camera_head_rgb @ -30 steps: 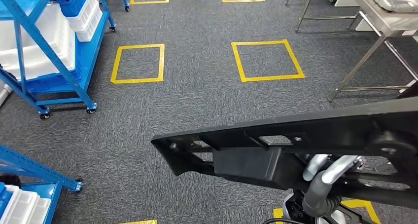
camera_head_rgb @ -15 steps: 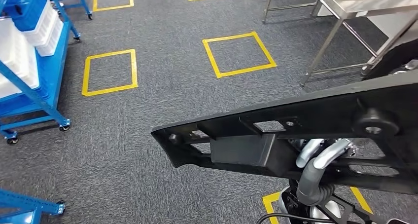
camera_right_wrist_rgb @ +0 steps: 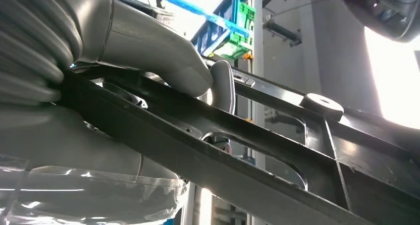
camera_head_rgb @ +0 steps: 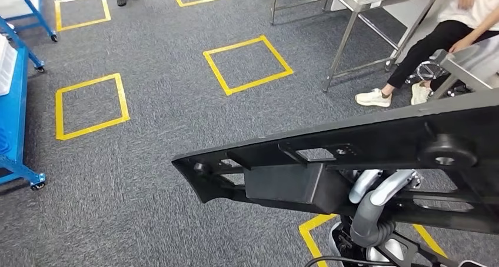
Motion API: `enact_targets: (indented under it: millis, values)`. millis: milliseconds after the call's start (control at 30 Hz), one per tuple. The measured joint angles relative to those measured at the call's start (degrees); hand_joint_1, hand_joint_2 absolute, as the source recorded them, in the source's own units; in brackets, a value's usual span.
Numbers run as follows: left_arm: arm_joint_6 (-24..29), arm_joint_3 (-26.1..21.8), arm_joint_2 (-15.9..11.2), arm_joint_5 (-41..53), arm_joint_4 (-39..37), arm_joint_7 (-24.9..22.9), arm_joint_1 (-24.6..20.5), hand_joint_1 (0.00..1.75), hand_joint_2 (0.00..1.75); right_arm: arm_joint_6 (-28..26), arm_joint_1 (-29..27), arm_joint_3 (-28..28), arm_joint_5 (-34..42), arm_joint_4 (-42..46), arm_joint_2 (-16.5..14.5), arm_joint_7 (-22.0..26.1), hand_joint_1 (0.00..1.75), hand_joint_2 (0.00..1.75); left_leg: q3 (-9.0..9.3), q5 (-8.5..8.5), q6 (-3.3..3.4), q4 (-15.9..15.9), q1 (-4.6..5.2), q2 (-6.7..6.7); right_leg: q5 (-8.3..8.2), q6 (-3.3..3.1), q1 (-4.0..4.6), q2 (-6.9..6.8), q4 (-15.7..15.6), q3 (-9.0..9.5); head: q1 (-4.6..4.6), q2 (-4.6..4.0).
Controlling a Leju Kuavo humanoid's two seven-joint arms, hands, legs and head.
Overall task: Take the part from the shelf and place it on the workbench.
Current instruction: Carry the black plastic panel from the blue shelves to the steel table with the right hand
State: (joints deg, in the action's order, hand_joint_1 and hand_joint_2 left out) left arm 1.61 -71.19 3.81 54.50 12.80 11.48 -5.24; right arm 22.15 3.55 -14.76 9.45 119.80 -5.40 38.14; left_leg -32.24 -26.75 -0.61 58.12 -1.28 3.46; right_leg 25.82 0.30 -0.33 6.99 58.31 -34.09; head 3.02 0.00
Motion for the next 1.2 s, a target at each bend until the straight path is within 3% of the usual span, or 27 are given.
enact_targets:
  millis: [67,133,200,233,267,300,367,433,500,567,600,667,733,767,800,867,933,1000,1033,1100,1167,1200]
  values:
    - [0.10,-0.02,0.13,-0.03,0.00,0.06,-0.13,0.00,1.75,0.05,0.03,-0.02,0.11,0.00,0.09,0.01,1.75,1.75,0.20,0.31,0.82,-0.48,-0.12,-1.23,1.03,0.59,0.07,-1.66,1.45,-0.72,-0.01,0.00]
    - [0.19,-0.08,0.20,-0.08,0.01,0.21,-0.04,0.00,1.75,0.09,0.13,-0.05,0.30,-0.04,0.15,0.01,1.75,1.75,0.29,0.37,1.35,-0.72,0.00,-2.64,4.32,1.00,0.07,-4.85,7.39,-3.53,-0.01,0.00]
    - [0.22,-0.16,0.21,-0.09,0.01,0.34,0.18,0.00,1.75,0.10,0.13,-0.08,0.48,-0.17,0.19,0.00,1.75,1.75,0.24,0.25,1.52,-0.70,0.19,-4.15,7.30,1.28,-0.12,-6.24,14.76,-7.19,-0.01,0.00]
    - [0.23,-0.20,0.21,-0.10,0.01,0.39,0.21,0.00,1.75,0.10,0.10,-0.08,0.56,-0.23,0.22,0.00,1.75,1.75,0.25,0.17,1.52,-0.68,0.24,-4.88,7.40,1.34,-0.19,-6.50,16.24,-7.94,-0.01,0.00]
    - [0.26,-0.22,0.21,-0.19,0.00,0.44,0.17,0.00,1.75,0.10,0.09,-0.08,0.63,-0.27,0.26,0.00,1.75,1.75,0.32,0.08,1.48,-0.68,0.26,-5.53,6.44,1.33,-0.22,-6.73,15.47,-7.53,0.00,0.00]
    - [0.31,-0.25,0.22,-0.30,-0.01,0.50,0.10,0.00,1.75,0.10,0.09,-0.08,0.69,-0.28,0.28,0.01,1.75,1.75,0.47,-0.03,1.40,-0.67,0.28,-6.11,4.65,1.20,-0.21,-7.16,12.42,-5.91,0.00,0.00]
    - [0.42,-0.32,0.30,-0.56,-0.01,0.64,-0.02,0.00,1.75,0.09,0.18,-0.08,0.78,-0.28,0.31,0.01,1.75,1.75,0.89,-0.34,1.04,-0.65,0.43,-7.13,1.39,0.55,0.17,-9.32,3.95,-1.37,0.00,0.00]
    - [0.49,-0.44,0.37,-0.71,0.01,0.73,-0.08,0.00,1.75,0.09,0.31,-0.08,0.86,-0.26,0.33,0.01,1.75,1.75,1.17,-0.65,0.47,-0.62,0.59,-8.05,0.44,-0.14,0.71,-10.61,-0.34,0.76,0.00,0.00]
    - [0.53,-0.60,0.39,-0.77,0.01,0.76,-0.16,0.00,1.75,0.08,0.37,-0.07,0.99,-0.23,0.35,0.01,1.75,1.75,1.44,-0.85,-0.13,-0.74,0.65,-8.98,0.43,-0.61,0.79,-9.57,-0.59,0.66,0.00,-0.01]
    - [0.51,-0.72,0.37,-0.68,0.00,0.80,-0.33,0.00,1.75,0.06,0.46,-0.07,1.13,-0.19,0.37,0.01,1.75,1.75,1.31,-1.89,-0.66,0.36,0.54,-7.96,0.10,-1.15,0.41,-8.42,-1.14,0.94,0.00,-0.01]
    - [0.48,-0.75,0.35,-0.61,-0.01,0.82,-0.37,0.00,1.75,0.05,0.55,-0.09,1.21,-0.16,0.37,0.01,1.75,1.75,0.50,-3.22,-0.87,2.43,0.49,-6.78,-0.06,-1.43,0.18,-7.89,-1.42,1.14,0.00,-0.01]
    - [0.42,-0.84,0.35,-0.49,-0.02,0.85,-0.22,0.00,1.75,0.04,0.70,-0.11,1.39,-0.16,0.37,0.00,1.75,1.75,-2.86,-6.76,-1.07,9.62,0.34,-4.61,-0.12,-1.74,0.08,-6.80,-1.50,1.23,0.00,-0.01]
    - [0.40,-0.93,0.36,-0.45,-0.02,0.84,0.02,0.00,1.75,-0.01,0.69,-0.13,1.52,-0.20,0.37,0.00,1.75,1.75,-5.93,-8.15,-1.26,15.23,0.30,-4.11,-0.04,-1.79,0.10,-5.36,-1.35,1.24,0.00,-0.01]
    - [0.40,-0.97,0.35,-0.45,-0.01,0.83,0.07,0.00,1.75,-0.03,0.70,-0.13,1.56,-0.21,0.37,-0.01,1.75,1.75,-6.21,-7.18,-1.32,15.15,0.24,-4.03,0.03,-1.72,0.08,-4.58,-1.23,1.28,0.00,-0.01]
    - [0.40,-1.00,0.34,-0.44,-0.01,0.83,0.05,0.00,1.75,-0.05,0.72,-0.13,1.61,-0.22,0.37,0.00,1.75,1.75,-5.43,-5.25,-1.36,12.84,0.15,-3.85,0.14,-1.60,0.02,-3.83,-1.08,1.35,0.00,-0.01]
    - [0.40,-1.08,0.33,-0.44,0.00,0.83,-0.03,0.00,1.75,-0.06,0.91,-0.13,1.72,-0.26,0.38,-0.01,1.75,1.75,-2.37,-1.27,-1.39,5.22,-0.17,-2.09,0.51,-1.13,-0.01,-2.47,-0.52,1.31,0.00,0.00]
    - [0.37,-1.16,0.33,-0.43,-0.01,0.82,-0.09,0.00,1.75,-0.05,1.24,-0.12,2.04,-0.40,0.40,-0.01,1.75,1.75,-0.50,-0.09,-1.07,0.87,-0.36,-0.33,0.72,-0.52,0.00,-1.32,-0.01,0.91,0.00,-0.01]
    - [0.32,-1.20,0.33,-0.42,-0.02,0.81,-0.21,0.00,1.75,-0.03,1.45,-0.12,2.55,-0.60,0.53,0.00,1.75,1.75,-0.28,-0.29,-0.34,0.44,-0.20,-0.51,0.60,0.23,-0.16,-0.33,-0.03,0.55,0.00,-0.01]
    - [0.29,-1.20,0.38,-0.42,-0.01,0.81,-0.30,0.00,1.75,-0.01,1.47,-0.11,2.77,-0.68,0.66,0.00,1.75,1.75,-0.21,-0.16,0.09,0.26,-0.19,-1.03,0.67,0.58,-0.23,-0.58,0.08,0.48,0.00,-0.01]
    - [0.27,-1.20,0.49,-0.40,0.00,0.83,-0.42,0.00,1.75,0.04,1.70,-0.12,3.01,-0.79,0.90,0.00,1.75,1.75,-0.03,0.07,0.92,-0.18,-0.22,-2.16,2.24,1.17,-0.22,-2.91,2.51,-0.70,-0.01,0.00]
    - [0.25,-1.20,0.52,-0.37,0.01,0.85,-0.25,0.00,1.75,0.08,1.92,-0.11,3.13,-0.91,1.09,0.01,1.75,1.75,0.03,0.02,1.38,-0.34,-0.05,-3.45,5.71,1.54,-0.25,-5.66,9.34,-4.08,-0.01,0.00]
    - [0.21,-1.20,0.52,-0.33,0.01,0.85,-0.13,0.00,1.75,0.10,1.93,-0.11,3.16,-1.01,1.17,0.01,1.75,1.75,0.03,-0.05,1.47,-0.32,0.07,-4.15,7.17,1.67,-0.33,-6.18,13.15,-6.03,-0.01,0.00]
